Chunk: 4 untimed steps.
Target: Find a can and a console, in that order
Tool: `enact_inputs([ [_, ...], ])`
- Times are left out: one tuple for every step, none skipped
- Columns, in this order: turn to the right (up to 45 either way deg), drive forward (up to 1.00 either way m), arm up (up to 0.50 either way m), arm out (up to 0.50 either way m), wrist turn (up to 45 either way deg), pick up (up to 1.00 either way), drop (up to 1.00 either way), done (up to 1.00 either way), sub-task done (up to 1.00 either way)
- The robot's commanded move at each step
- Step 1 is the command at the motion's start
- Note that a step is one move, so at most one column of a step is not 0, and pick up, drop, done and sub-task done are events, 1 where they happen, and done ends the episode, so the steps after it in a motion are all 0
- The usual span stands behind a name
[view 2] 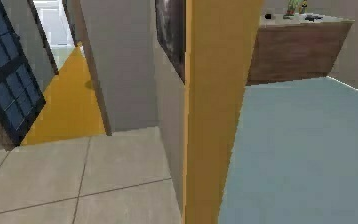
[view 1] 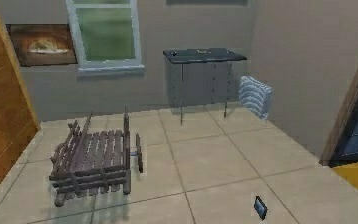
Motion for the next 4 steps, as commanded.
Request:
enact_inputs([
  [0.0,1.00,0.00,0.00,0.0,0.00,0.00,0.00,0.00],
  [9.0,0.00,0.00,0.00,0.0,0.00,0.00,0.00,0.00],
  [0.0,0.30,0.00,0.00,0.0,0.00,0.00,0.00,0.00],
  [-21.0,0.00,0.00,0.00,0.0,0.00,0.00,0.00,0.00],
])
